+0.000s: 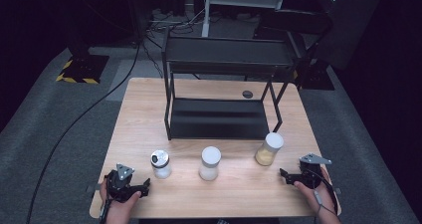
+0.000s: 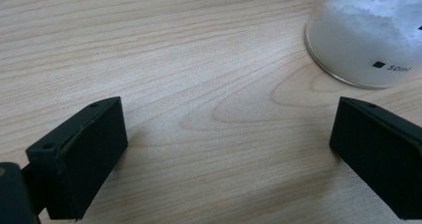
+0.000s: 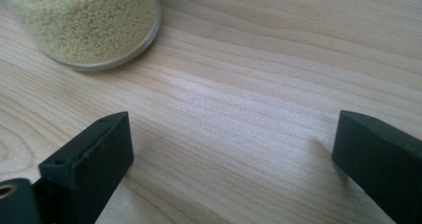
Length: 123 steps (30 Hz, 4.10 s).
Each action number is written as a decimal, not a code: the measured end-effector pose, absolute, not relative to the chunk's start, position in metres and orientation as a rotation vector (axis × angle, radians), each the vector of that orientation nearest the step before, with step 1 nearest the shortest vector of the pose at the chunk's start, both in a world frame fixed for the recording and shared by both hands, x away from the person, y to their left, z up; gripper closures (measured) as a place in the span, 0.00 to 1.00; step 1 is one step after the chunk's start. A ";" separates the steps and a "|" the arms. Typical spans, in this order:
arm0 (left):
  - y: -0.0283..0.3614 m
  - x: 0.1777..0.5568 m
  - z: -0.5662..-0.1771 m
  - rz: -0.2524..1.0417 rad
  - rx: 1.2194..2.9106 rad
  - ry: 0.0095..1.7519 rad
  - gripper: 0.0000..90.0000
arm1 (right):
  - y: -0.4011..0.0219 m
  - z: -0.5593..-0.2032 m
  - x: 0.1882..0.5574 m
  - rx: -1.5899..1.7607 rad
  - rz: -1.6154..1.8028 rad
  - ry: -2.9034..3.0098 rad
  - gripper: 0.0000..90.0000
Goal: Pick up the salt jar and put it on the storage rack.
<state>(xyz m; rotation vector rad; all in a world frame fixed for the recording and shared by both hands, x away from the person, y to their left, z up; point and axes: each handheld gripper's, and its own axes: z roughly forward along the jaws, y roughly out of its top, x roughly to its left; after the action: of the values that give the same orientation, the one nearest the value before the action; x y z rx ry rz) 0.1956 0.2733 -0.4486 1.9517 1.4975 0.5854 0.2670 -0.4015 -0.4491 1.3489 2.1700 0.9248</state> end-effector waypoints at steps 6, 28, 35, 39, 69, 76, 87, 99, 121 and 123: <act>0.275 0.192 -0.448 0.585 1.925 1.491 0.04 | -0.402 -0.449 0.267 1.348 0.925 2.170 0.03; 0.269 0.155 -0.430 0.691 1.740 1.300 0.03 | -0.402 -0.449 0.267 1.349 0.925 2.170 0.03; 0.266 0.148 -0.430 0.715 1.691 1.251 0.03 | -0.402 -0.449 0.267 1.348 0.925 2.170 0.03; 0.264 0.147 -0.429 0.713 1.671 1.239 0.03 | -0.402 -0.449 0.267 1.348 0.925 2.170 0.03; 0.237 0.173 -0.422 0.691 1.695 1.188 0.03 | -0.402 -0.449 0.267 1.347 0.926 2.170 0.03; 0.234 0.180 -0.431 0.675 1.721 1.221 0.04 | -0.402 -0.449 0.267 1.347 0.926 2.170 0.03; 0.226 0.194 -0.440 0.665 1.788 1.251 0.06 | -0.402 -0.449 0.267 1.347 0.926 2.170 0.03; 0.220 0.205 -0.447 0.647 1.849 1.263 0.15 | -0.402 -0.449 0.267 1.345 0.927 2.171 0.03; 0.219 0.210 -0.442 0.640 1.930 1.207 0.34 | -0.402 -0.449 0.267 1.346 0.925 2.171 0.02; 0.220 0.210 -0.439 0.630 1.924 1.199 0.34 | -0.401 -0.449 0.267 1.353 0.923 2.168 0.02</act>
<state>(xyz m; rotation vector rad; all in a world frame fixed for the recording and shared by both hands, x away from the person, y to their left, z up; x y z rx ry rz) 0.2103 0.2195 -0.4391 1.9237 1.1992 0.6302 0.2675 -0.4007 -0.4491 1.3534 2.1676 0.9226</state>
